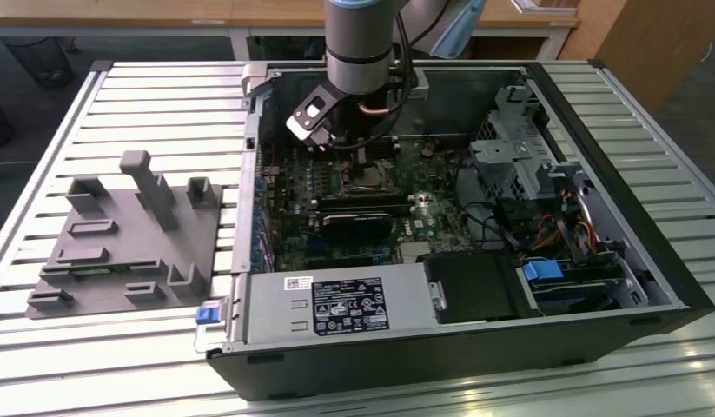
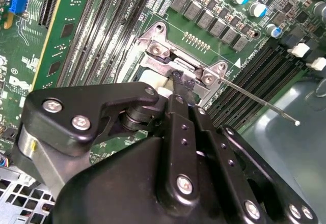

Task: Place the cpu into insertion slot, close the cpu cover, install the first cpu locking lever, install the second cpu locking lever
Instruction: 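Close the cpu cover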

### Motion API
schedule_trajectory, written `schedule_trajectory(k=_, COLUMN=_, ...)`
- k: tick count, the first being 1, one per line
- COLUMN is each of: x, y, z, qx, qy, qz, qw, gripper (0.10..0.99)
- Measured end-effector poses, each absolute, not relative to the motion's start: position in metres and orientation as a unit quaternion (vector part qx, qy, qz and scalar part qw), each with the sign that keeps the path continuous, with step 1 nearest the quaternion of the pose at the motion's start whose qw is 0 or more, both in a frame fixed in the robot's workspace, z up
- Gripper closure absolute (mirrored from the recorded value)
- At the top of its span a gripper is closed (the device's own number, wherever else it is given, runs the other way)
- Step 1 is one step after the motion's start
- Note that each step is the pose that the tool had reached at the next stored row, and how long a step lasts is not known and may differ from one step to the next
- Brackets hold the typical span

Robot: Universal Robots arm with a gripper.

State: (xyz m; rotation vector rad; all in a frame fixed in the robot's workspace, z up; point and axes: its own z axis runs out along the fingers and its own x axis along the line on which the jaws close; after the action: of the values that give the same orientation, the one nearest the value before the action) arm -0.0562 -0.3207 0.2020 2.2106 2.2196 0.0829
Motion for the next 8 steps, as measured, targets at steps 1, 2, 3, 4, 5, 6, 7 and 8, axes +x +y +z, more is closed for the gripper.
schedule_trajectory(k=1, x=-0.0562, y=-0.3207, z=0.2027, qx=0.705, qy=0.708, qz=0.027, qw=0.004, gripper=0.98)
schedule_trajectory(k=2, x=-0.0562, y=-0.3207, z=0.2031, qx=0.705, qy=0.708, qz=0.027, qw=0.004, gripper=0.98)
schedule_trajectory(k=3, x=-0.0562, y=-0.3206, z=0.2031, qx=0.705, qy=0.708, qz=0.027, qw=0.004, gripper=0.98)
schedule_trajectory(k=4, x=-0.0563, y=-0.3207, z=0.2034, qx=0.705, qy=0.708, qz=0.027, qw=0.004, gripper=0.98)
schedule_trajectory(k=5, x=-0.0563, y=-0.3207, z=0.204, qx=0.705, qy=0.708, qz=0.026, qw=0.004, gripper=0.98)
schedule_trajectory(k=6, x=-0.0563, y=-0.3207, z=0.204, qx=0.705, qy=0.708, qz=0.027, qw=0.004, gripper=0.98)
schedule_trajectory(k=7, x=-0.0564, y=-0.3207, z=0.204, qx=0.705, qy=0.708, qz=0.027, qw=0.004, gripper=0.98)
schedule_trajectory(k=8, x=-0.0565, y=-0.3206, z=0.2036, qx=0.705, qy=0.708, qz=0.027, qw=0.004, gripper=0.98)
